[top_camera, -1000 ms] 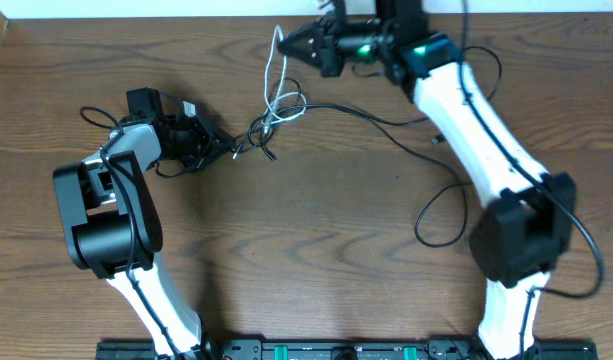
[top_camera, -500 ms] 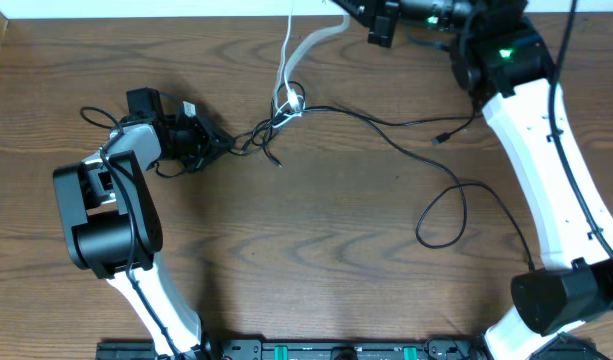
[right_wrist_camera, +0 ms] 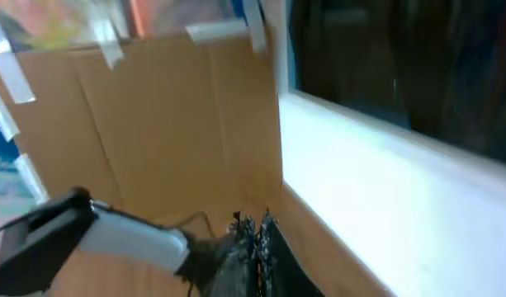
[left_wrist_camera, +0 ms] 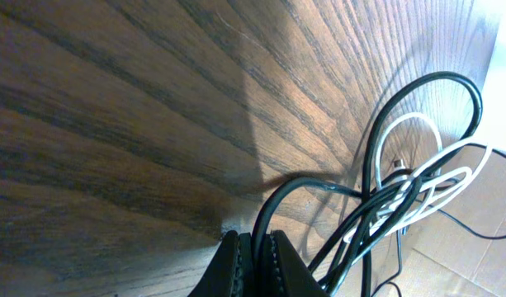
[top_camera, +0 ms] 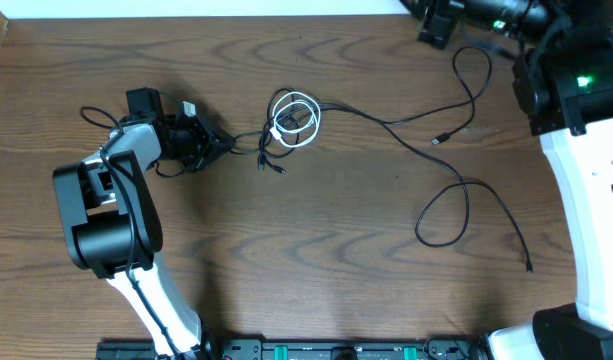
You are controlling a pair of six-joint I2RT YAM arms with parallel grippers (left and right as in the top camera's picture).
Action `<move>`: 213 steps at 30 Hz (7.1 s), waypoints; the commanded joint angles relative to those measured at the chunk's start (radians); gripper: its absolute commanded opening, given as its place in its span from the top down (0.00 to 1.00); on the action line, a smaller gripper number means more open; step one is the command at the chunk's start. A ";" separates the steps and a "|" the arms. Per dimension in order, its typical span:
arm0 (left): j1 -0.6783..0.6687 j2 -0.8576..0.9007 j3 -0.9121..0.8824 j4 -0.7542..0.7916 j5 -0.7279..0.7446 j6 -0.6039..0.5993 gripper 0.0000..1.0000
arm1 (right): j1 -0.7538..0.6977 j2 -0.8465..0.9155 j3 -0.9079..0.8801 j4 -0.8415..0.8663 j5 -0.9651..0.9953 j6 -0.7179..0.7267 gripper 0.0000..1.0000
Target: Untangle cables
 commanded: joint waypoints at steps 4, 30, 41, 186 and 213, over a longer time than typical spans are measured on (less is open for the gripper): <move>0.002 0.018 0.003 -0.003 0.004 0.013 0.92 | 0.044 0.126 -0.005 -0.387 0.289 -0.007 0.87; 0.002 0.018 0.003 0.002 0.004 0.013 0.92 | 0.243 0.701 -0.005 -0.536 0.507 0.307 0.54; 0.002 0.018 0.003 0.002 0.004 0.013 0.92 | 0.281 0.724 -0.013 -0.519 0.607 0.461 0.59; 0.002 0.018 0.003 0.002 0.005 0.013 0.92 | 0.331 0.665 -0.114 -0.625 0.568 -0.096 0.68; 0.002 0.018 0.003 0.002 0.005 0.013 0.92 | 0.375 0.780 -0.040 -0.213 0.525 0.483 0.42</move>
